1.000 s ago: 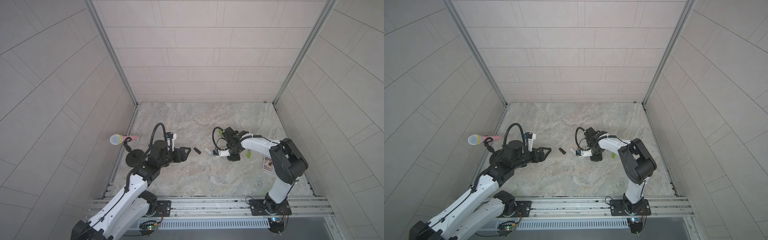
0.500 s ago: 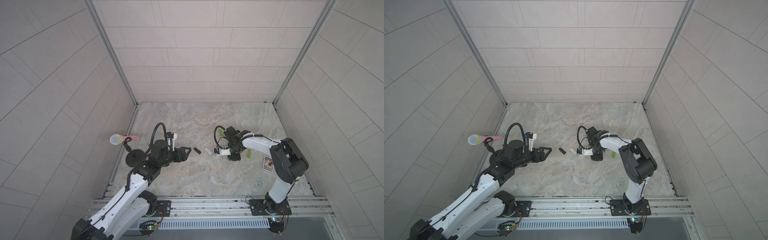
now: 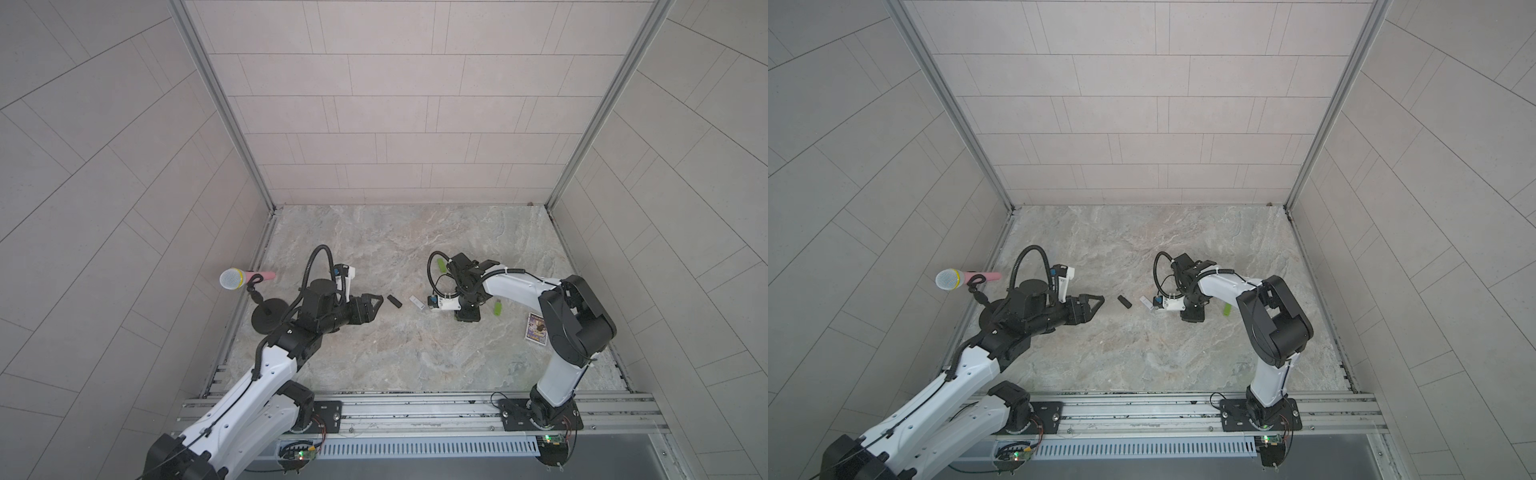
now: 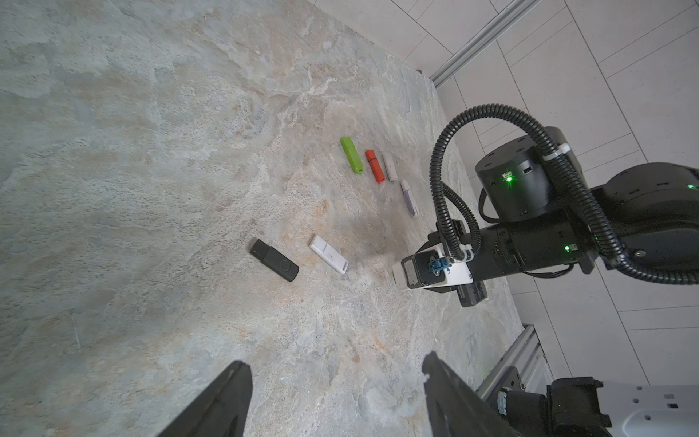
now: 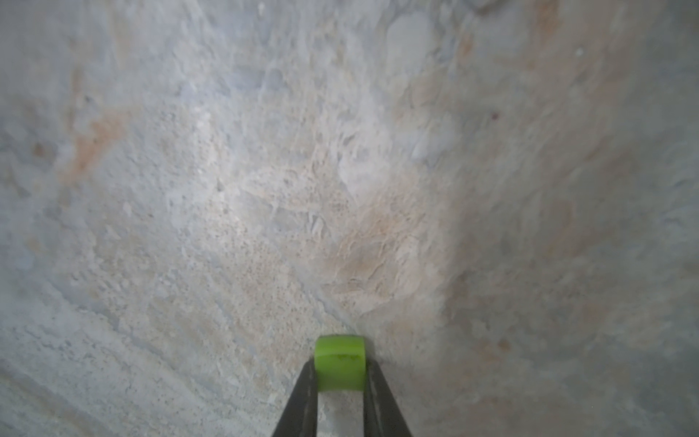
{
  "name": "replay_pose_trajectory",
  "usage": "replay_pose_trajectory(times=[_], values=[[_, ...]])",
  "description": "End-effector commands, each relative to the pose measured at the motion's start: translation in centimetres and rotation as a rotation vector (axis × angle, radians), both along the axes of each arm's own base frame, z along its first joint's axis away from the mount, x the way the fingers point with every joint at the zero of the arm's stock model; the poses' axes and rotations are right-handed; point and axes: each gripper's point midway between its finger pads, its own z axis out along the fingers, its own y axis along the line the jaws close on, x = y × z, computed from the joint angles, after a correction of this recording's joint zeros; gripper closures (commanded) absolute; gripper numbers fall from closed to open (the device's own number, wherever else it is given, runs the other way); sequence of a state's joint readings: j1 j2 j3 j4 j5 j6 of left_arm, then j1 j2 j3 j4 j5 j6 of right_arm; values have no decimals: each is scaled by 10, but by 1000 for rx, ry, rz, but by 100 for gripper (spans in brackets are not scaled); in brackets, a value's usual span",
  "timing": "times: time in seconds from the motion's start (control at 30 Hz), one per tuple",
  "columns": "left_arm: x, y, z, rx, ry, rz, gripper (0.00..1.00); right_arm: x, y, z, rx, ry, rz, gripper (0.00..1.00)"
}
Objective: Close the usb drive cover
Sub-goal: Pick up the cover from the center of the board.
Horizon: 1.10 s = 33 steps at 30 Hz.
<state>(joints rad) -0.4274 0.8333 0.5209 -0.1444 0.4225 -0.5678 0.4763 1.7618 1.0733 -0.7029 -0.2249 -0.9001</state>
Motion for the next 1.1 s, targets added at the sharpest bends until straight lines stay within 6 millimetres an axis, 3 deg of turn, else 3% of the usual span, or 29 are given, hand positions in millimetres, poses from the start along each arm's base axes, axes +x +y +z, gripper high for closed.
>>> replay_pose_trajectory(times=[0.0, 0.27, 0.5, 0.8, 1.07], values=[[2, -1, 0, -5, -13, -6, 22, -8, 16, 10, 82, 30, -17, 80], [1, -11, -7, -36, 38, -45, 22, -8, 50, 62, 312, -125, -69, 79], [-2, -39, -5, -152, 130, -151, 25, -18, 77, 100, 511, -226, -72, 77], [-9, -97, 0, -202, 198, -324, 30, -32, 100, 125, 632, -294, -27, 76], [-11, -130, -1, -270, 248, -368, 40, -32, 105, 135, 708, -311, -72, 76]])
